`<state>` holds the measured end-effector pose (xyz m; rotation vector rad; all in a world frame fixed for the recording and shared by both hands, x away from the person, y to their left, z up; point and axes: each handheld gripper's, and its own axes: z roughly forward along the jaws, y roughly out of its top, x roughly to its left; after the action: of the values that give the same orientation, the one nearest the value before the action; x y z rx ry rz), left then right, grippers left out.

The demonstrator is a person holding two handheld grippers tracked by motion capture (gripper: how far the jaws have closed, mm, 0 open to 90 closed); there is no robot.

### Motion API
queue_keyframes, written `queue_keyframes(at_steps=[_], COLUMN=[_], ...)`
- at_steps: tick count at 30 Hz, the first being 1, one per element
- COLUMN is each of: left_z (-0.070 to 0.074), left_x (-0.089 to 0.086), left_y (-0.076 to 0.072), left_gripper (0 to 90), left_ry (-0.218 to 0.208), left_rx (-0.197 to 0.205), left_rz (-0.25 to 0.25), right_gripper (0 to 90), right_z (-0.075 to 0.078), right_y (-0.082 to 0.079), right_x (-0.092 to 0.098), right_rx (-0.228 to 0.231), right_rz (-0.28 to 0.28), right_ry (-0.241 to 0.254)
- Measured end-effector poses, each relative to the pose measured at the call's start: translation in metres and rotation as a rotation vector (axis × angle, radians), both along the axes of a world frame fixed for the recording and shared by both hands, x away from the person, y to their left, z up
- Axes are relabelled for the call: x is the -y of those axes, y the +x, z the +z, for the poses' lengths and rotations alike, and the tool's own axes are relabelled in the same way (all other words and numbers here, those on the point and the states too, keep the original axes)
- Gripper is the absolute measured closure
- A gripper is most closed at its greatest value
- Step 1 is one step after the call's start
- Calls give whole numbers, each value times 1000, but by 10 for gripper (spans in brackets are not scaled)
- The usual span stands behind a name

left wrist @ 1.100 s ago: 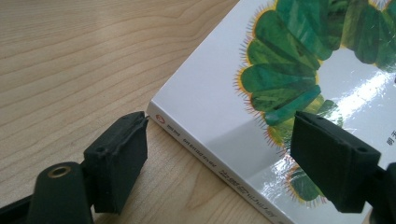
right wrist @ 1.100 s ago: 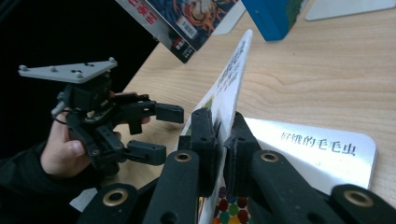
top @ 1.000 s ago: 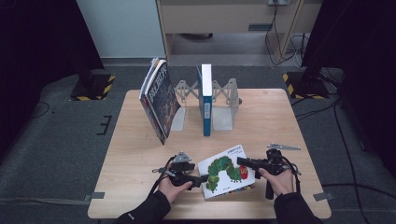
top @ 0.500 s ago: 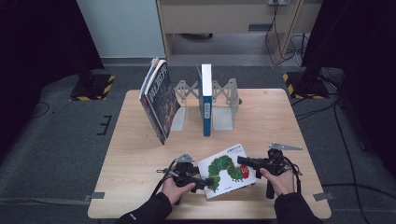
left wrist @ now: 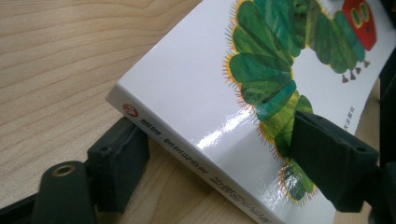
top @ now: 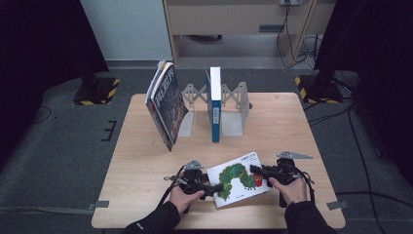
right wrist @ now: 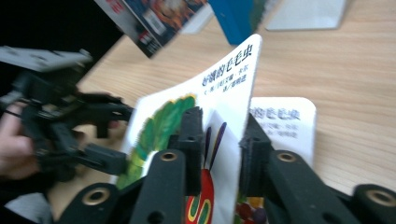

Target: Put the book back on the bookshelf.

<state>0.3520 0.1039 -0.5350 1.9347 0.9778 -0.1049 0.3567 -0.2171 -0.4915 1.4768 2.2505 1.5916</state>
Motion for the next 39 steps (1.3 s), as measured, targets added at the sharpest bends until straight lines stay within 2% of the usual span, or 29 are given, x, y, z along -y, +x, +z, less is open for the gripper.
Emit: queue_keyframes(at_steps=[3,6,7,8,11,17,24,26,27,29,31,34,37,39], left_z=[1,4,5,8,10,12,15,16,17,19,19,21,24,27], left_x=[1,2,3,4,5,6,5,7,8,9,7,7,6,7], left_y=[-2,-3,-3,-5,-6,-5,-4,-4,-6,-6,-5,-6,-7,-8], left_gripper=[238,299,317,320,318,339,385,452,460,475,492,514,579,606], left_ry=[5,-23,-44,-43,-35,-22,-49,-94,-102,-100,-103,-92,-105,-96], left_rx=[9,12,28,16,27,30,26,4,16,27,20,20,15,27], left_rz=[4,1,-7,-7,-10,-8,-1,-40,-40,-40,-44,-43,-58,-62], right_gripper=[673,603,594,589,581,526,502,487,467,462,461,449,410,402], right_z=[-5,-9,-11,-12,-11,-11,-10,-10,-10,-9,-9,-8,-7,-7], right_y=[1,1,1,1,1,1,2,2,2,2,2,1,2,2], right_x=[-1,-3,-4,-5,-5,-7,-8,-8,-10,-12,-10,-10,-9,-9], right_rx=[-9,-31,-36,-37,-34,-22,12,16,18,31,29,49,82,92], right_rz=[-15,-13,-10,-10,-6,-2,4,11,24,18,21,29,23,15], right_ry=[-49,-103,-117,-124,-105,-115,-117,-109,-90,-115,-96,-95,-87,-90])
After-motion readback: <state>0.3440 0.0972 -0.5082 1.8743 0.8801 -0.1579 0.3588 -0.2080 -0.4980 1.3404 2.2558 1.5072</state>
